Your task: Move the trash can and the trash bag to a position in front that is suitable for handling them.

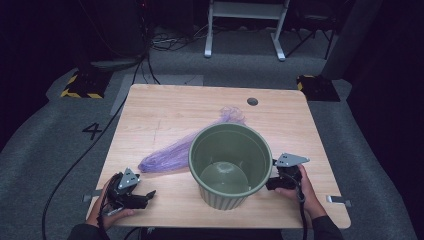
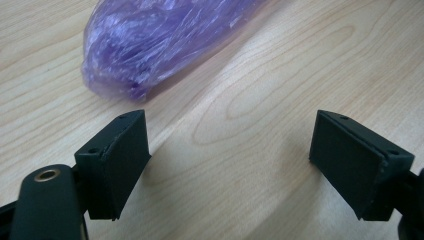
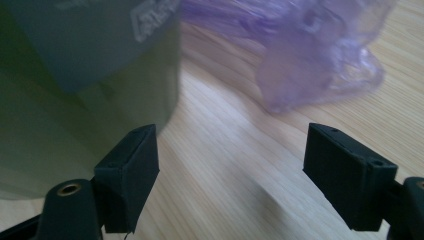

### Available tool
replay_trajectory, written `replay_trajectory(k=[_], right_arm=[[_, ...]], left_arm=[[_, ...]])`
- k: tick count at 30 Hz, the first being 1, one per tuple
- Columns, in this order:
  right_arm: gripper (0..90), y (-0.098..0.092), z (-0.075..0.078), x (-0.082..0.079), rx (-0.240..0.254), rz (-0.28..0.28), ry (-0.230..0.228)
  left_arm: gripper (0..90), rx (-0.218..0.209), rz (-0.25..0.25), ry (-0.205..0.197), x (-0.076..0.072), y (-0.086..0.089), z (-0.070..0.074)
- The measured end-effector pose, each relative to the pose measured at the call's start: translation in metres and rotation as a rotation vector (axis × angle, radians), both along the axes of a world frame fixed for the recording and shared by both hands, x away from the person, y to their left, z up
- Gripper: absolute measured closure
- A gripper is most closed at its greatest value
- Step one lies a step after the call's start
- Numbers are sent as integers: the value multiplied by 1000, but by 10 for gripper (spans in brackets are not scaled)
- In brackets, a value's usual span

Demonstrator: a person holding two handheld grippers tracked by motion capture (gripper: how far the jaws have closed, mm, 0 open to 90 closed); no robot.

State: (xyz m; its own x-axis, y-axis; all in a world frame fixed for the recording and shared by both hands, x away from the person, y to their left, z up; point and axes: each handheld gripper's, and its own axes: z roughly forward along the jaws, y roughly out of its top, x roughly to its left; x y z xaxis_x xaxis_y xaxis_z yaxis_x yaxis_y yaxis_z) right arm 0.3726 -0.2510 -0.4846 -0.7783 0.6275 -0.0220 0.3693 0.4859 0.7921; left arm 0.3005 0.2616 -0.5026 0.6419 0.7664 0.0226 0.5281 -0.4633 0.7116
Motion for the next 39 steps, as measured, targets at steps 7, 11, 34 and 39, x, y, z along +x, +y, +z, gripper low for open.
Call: replay_trajectory(k=[7, 11, 34, 39], right_arm=[[243, 12, 2, 0, -10, 34, -17], [245, 19, 1, 1, -6, 52, -13], [204, 38, -6, -32, -35, 239, 15], [193, 59, -9, -40, -68, 291, 8]], left_arm=[[157, -11, 24, 5, -5, 5, -2], [156, -21, 30, 9, -5, 5, -2], [157, -18, 25, 10, -5, 6, -2], [156, -18, 25, 11, -5, 6, -2]])
